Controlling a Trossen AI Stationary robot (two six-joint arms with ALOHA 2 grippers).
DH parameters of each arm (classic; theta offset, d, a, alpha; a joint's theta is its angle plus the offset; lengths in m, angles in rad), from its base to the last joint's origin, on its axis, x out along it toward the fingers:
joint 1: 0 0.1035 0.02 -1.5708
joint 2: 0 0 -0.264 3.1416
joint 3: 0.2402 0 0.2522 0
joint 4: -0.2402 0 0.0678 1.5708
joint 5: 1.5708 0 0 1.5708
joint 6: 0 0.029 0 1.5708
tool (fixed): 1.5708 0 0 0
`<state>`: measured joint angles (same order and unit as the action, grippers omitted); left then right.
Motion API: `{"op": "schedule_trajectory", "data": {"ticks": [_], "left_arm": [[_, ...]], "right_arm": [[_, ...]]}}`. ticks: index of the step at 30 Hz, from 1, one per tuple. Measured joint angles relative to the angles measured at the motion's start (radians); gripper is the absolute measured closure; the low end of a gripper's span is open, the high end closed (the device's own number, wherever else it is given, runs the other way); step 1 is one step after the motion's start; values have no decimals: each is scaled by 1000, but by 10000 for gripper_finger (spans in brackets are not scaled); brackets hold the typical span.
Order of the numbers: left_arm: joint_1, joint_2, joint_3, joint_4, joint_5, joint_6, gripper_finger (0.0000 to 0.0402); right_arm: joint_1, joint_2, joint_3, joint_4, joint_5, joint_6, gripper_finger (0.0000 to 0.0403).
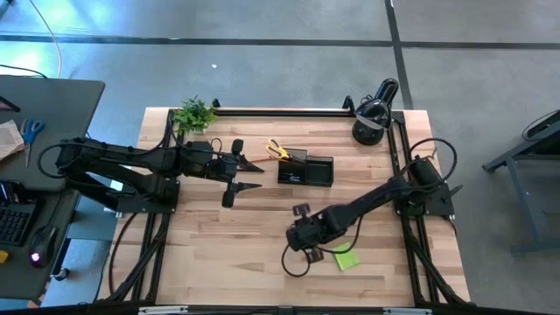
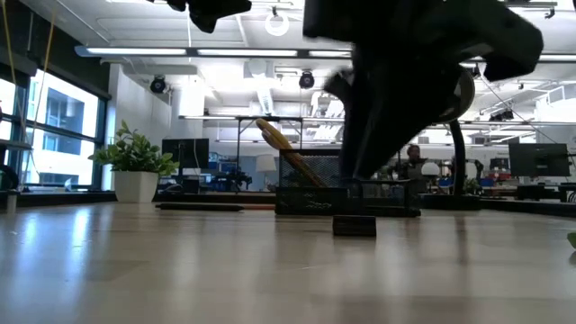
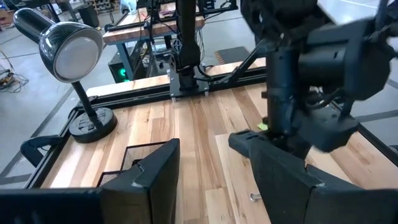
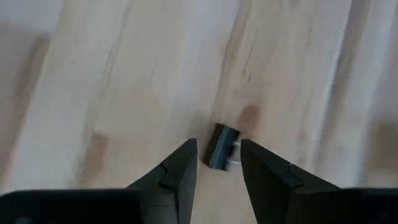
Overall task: Pick and place office supplies into organizer
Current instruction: Put the black binder clip into the desk organizer
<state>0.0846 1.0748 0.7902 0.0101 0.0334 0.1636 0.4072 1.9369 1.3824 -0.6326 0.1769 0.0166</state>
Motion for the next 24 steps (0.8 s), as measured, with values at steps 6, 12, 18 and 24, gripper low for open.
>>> {"op": "schedule_trajectory", "data": {"ticks": [6, 12, 18, 24], "left_arm": [[0, 0, 0, 0, 0, 0, 218], [0, 0, 0, -16, 0, 9, 218], [0, 0, 0, -72, 0, -42, 218], [0, 0, 0, -171, 0, -131, 218]], "right_arm": [[-5, -2, 49, -48, 5, -398, 285], [-24, -1, 42, -69, -8, -539, 260], [-47, -1, 42, -52, -32, -599, 207], [-57, -1, 42, -42, -84, -703, 165]]}}
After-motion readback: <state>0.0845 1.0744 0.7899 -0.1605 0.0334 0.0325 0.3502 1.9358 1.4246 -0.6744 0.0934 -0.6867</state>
